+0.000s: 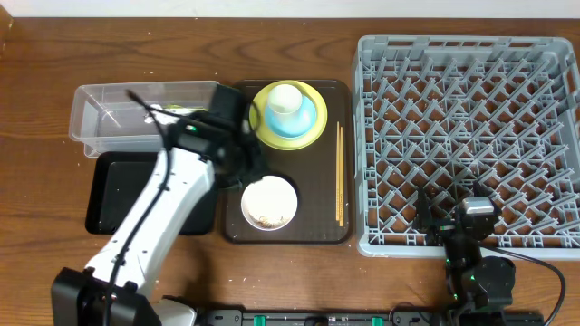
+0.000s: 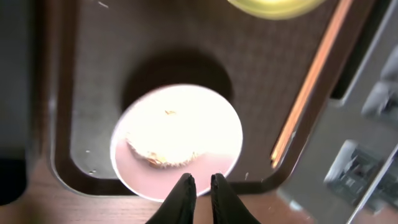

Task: Sort waste into correct bins and load items into the dishwasher rack
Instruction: 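Move the left gripper over the white rice bowl and lower to its rim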

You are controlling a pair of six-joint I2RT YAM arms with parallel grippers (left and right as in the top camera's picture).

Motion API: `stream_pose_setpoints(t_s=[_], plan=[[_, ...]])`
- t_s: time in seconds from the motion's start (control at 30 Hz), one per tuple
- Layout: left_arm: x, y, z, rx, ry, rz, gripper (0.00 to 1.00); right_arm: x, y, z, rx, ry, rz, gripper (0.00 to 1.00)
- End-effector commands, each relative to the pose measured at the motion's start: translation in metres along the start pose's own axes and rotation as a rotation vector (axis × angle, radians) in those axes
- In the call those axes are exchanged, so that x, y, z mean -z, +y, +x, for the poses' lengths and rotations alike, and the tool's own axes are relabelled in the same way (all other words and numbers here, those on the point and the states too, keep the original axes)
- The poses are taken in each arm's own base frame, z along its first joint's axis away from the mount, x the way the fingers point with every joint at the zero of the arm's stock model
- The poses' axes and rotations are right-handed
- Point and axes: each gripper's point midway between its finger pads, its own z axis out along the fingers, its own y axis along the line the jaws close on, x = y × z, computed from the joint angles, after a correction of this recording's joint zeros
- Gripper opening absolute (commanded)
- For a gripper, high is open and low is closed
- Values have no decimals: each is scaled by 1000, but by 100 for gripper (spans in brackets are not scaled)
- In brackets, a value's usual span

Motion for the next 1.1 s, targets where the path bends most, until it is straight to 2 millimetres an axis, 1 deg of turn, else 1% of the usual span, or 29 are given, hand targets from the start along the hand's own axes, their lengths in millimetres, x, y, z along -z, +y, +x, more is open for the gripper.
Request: stream_pose_setpoints(t_s=[0.0,0.07,0.2,0.23,0.27,0.4,0.57,0.7,0.87,1.07], plan=[[-8,0,10,-114,-22,-89,15,0,3,1,7,0,-13,99],[-10,-7,17,-163,-31,-106,17,0,3,1,7,0,-13,99],[-15,-30,31,-259,-42,-89,17,0,3,1,7,0,-13,99],[-16,-34,33,-281,-52,-89,22,0,3,1,7,0,-13,99],[-17,-38,35,-306,-67,-96,23,0,3,1,7,1,-13,99],[-19,-51,41,-383,-126,-122,25,0,3,1,7,1,-13,99],[-24,-62,52,-428,-129,-121,27,0,3,1,7,1,-13,99],[-33,-63,55,-440,-111,-135,29,0,3,1,7,1,-13,99],[-48,-58,56,-439,-76,-172,30,0,3,1,7,1,-13,99],[-62,-46,47,-441,-91,-262,30,0,3,1,7,1,-13,99]])
